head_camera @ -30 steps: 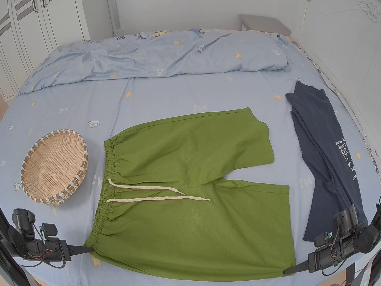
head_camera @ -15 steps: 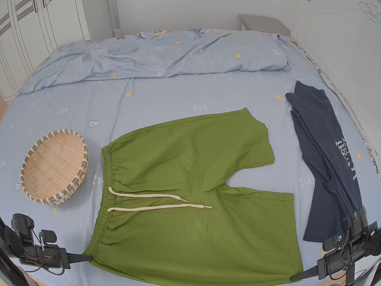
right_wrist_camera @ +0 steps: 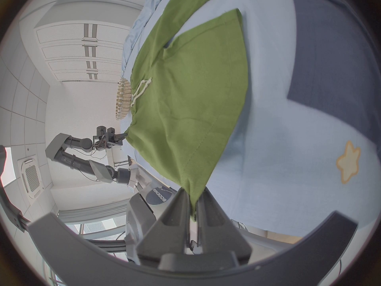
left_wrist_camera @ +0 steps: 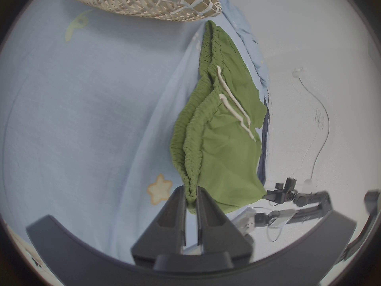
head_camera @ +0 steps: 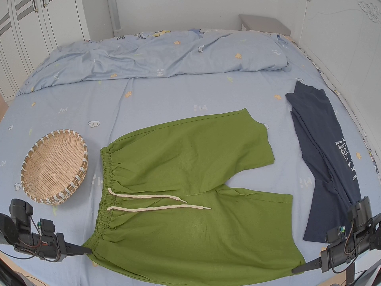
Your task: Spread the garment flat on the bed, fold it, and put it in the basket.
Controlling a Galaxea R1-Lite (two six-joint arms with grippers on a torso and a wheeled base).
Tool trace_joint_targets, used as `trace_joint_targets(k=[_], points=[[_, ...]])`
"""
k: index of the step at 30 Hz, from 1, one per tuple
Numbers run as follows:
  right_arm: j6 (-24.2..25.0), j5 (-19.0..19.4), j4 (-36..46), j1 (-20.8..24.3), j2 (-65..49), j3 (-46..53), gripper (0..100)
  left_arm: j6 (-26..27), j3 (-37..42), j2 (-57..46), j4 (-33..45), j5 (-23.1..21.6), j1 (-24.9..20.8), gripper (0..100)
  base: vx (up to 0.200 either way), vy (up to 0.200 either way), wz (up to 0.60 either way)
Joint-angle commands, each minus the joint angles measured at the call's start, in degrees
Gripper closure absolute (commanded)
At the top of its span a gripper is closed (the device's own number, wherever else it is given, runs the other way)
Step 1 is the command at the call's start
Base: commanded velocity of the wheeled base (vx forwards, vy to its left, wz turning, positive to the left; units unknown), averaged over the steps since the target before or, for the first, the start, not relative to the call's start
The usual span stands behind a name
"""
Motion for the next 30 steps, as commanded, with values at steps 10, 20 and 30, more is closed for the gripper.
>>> trace_joint_targets(k=[10, 20, 30], points=[[1.8, 0.4, 24.4, -0.8, -9.9, -32.4, 100, -14.4, -29.2, -12.8, 23.4, 0.0, -10.1, 100, 0.000, 0.000, 0.00], [5.3, -0.1, 26.4, -0.5, 1.8, -53.3, 100, -20.0, -45.8, -1.3, 23.0, 0.4, -12.4, 100, 0.000, 0.000, 0.00], [6.3, -0.9, 32.5, -0.5, 13.3, -74.5, 100, -22.9, -59.3, 6.1, 24.2, 0.7, -12.4, 100, 0.000, 0.000, 0.00]])
